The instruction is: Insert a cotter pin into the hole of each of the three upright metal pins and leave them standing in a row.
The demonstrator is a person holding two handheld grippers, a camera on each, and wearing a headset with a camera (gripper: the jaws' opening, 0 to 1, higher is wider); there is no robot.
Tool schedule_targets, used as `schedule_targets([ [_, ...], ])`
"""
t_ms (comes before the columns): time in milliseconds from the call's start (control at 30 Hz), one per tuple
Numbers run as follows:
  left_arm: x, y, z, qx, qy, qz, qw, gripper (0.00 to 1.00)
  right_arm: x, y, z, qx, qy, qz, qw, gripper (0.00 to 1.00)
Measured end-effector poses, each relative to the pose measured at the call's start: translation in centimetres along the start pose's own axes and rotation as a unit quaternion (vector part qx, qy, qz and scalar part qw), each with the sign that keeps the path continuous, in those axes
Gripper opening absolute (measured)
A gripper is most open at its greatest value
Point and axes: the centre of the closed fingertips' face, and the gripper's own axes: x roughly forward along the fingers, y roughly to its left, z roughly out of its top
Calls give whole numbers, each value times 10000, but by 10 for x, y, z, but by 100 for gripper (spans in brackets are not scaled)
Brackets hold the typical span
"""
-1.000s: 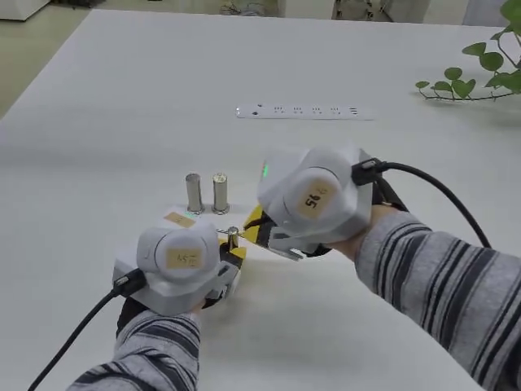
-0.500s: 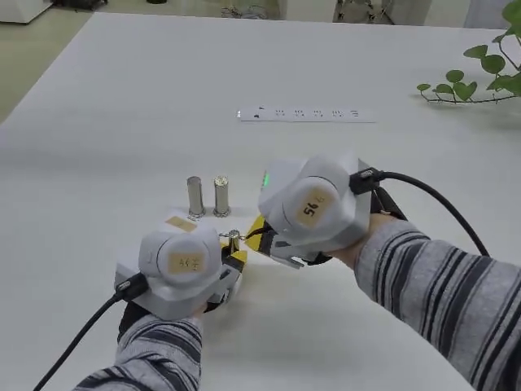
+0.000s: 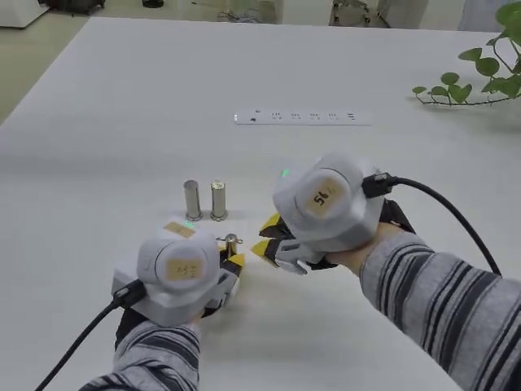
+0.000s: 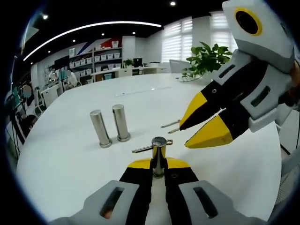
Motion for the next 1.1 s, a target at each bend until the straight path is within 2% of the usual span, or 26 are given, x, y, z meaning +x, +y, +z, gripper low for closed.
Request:
schedule_targets([
  [200,0,1,0,-24,28,-23,10000,5,-6,-3,-4,465,-206,-91,9987,19],
  [267,-1,3,0,-142,62,20,9999,5,-9,-4,-7,693,-261,-121,9972,22],
  [400,-2,8,-1,-181,92,60,9998,5,-13,-6,-12,1004,-372,-184,9941,25],
  [733,-6,40,0,-187,121,353,9991,5,-17,-6,-30,1432,-404,-271,9885,26],
  [1000,-6,59,0,-350,104,502,9981,5,-18,-4,-31,1665,-599,-307,9837,30],
  [1100,-5,62,-2,-353,132,500,9980,5,-18,-2,-29,1810,-716,-283,9805,33],
])
